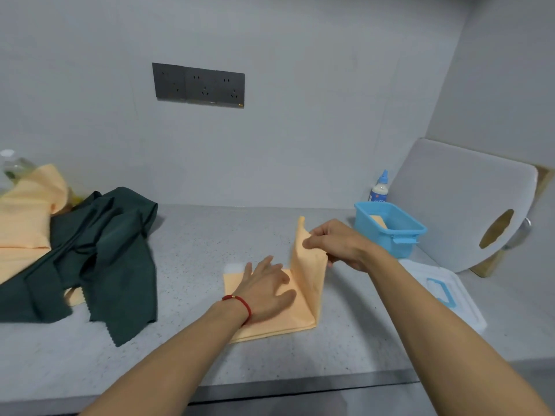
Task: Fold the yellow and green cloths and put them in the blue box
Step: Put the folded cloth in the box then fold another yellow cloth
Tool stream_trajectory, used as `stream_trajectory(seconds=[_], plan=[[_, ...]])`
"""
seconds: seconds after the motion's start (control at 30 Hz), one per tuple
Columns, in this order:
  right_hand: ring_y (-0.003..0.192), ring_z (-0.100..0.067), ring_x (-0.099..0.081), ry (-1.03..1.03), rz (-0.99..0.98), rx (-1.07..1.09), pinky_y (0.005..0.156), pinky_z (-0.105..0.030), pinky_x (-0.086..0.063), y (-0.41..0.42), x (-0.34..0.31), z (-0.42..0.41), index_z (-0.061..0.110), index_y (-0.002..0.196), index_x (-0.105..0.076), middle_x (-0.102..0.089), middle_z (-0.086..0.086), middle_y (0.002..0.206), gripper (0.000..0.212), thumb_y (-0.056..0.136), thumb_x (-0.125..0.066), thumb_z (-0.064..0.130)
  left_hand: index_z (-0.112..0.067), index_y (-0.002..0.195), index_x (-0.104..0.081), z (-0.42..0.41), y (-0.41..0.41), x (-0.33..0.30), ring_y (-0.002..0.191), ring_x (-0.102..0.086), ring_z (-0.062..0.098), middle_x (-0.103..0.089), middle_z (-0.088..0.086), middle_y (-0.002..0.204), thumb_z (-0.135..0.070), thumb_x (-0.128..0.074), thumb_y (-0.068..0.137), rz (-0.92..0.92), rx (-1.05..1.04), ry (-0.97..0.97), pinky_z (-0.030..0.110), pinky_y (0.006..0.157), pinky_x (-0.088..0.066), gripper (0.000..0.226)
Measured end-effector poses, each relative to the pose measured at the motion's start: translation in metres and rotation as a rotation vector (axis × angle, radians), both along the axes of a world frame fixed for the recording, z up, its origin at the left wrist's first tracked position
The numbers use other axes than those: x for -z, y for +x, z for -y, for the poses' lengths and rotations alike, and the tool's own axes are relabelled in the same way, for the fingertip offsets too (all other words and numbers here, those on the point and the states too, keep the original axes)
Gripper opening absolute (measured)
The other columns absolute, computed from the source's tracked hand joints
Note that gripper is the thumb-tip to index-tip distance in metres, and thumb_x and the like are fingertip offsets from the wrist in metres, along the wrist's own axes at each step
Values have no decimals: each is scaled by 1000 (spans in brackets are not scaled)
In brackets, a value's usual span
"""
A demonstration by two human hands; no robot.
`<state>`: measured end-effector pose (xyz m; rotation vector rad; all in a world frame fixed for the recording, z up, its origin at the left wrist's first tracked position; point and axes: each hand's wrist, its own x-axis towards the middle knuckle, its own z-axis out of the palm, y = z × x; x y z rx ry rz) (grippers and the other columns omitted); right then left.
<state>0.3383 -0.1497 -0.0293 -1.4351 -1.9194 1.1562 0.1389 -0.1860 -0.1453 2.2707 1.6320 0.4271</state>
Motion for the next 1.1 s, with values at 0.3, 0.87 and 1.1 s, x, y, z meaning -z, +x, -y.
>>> stream_trajectory(seconds=[0.3,0.87,1.1], plan=[[48,-17,-65,-38,430,-226,44,-23,-47,-108,42,15,6,92,-70,-74,1,64,15,90,-60,17,-18,105,-65,66,-53,8,105,-54,25,-65,2,105,-14,-54,88,330,-621,158,39,91,-45,21],[84,-12,-59,170,711,50,63,-30,-45,-40,105,17,30,105,-55,-60,8,97,39,80,-56,59,-29,127,-54,59,-92,19,113,-51,20,-64,-8,111,-36,-60,91,199,-686,222,35,93,-37,37],[83,-19,-59,318,689,227,70,-34,-47,-54,116,21,20,93,-58,-63,1,93,46,100,-37,61,-38,107,-57,56,-79,24,97,-56,13,-63,-17,81,-30,-60,90,358,-723,194,34,85,-29,19]])
